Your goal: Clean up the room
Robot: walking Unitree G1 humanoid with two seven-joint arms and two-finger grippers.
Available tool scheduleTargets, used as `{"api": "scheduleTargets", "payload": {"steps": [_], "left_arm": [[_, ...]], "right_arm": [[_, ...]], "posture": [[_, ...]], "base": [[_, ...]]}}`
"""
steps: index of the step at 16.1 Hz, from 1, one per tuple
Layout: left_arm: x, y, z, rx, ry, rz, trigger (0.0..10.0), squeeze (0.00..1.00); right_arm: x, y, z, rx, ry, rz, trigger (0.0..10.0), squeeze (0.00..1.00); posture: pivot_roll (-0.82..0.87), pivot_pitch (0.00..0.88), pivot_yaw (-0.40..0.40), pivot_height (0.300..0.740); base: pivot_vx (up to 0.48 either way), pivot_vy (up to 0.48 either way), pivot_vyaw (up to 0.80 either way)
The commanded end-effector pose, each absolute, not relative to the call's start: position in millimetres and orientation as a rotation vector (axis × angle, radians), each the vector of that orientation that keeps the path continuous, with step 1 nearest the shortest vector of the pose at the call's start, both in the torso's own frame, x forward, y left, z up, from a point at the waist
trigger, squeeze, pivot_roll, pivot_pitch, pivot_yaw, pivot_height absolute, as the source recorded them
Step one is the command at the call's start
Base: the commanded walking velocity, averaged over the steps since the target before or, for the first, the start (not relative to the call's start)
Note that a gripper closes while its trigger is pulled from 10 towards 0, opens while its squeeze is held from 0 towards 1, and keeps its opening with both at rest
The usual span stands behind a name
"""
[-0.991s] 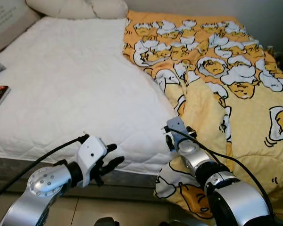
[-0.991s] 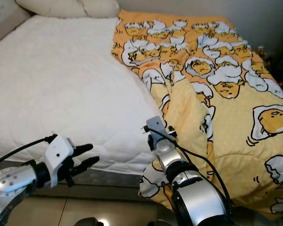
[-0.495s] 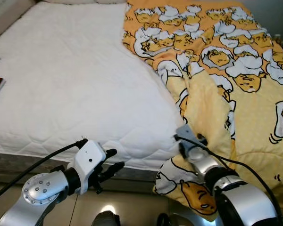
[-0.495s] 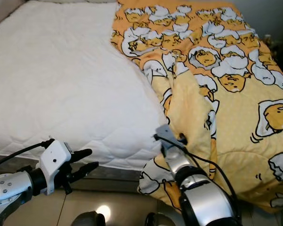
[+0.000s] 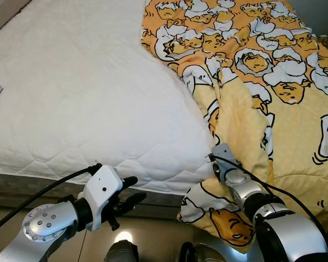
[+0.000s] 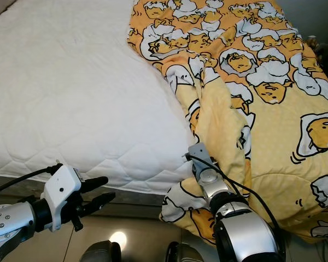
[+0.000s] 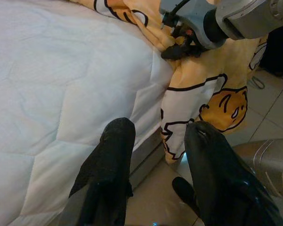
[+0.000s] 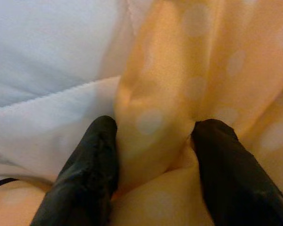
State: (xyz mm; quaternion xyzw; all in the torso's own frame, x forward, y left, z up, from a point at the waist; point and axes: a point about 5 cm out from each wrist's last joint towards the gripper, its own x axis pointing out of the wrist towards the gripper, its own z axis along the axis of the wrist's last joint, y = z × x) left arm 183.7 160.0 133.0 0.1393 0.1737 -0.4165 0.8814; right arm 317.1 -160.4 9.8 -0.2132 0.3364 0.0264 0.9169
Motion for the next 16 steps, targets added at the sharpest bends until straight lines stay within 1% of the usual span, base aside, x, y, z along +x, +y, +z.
{"api": "scheduleTargets", "payload": {"steps": [1,4,11,13,16], "left_arm": [[181,159,135,0.290,0.366,-0.883,10.0,0.00],[180,156,135,0.286,0.386,-0.922,10.0,0.00],[186,154,133,0.281,0.379,-0.928,10.0,0.00],[188,153,132,0.277,0.374,-0.928,10.0,0.00],[192,150,127,0.268,0.359,-0.912,10.0,0.00]], "right_arm": [[311,-160,3,-0.405,0.726,0.060,0.0,0.00],[313,-158,5,-0.367,0.722,0.064,0.0,0.00],[313,-163,5,-0.338,0.728,0.057,0.0,0.00],[313,-166,6,-0.318,0.728,0.046,0.0,0.00],[316,-170,9,-0.234,0.710,0.025,0.0,0.00]], "posture": [[0.29,0.171,-0.037,0.740],[0.29,0.163,-0.029,0.740],[0.26,0.131,-0.032,0.740],[0.25,0.111,-0.037,0.740],[0.22,0.044,-0.044,0.740]], "base": [[0.000,0.000,0.00],[0.000,0.000,0.00],[0.000,0.000,0.00],[0.000,0.000,0.00],[0.000,0.000,0.00]]}}
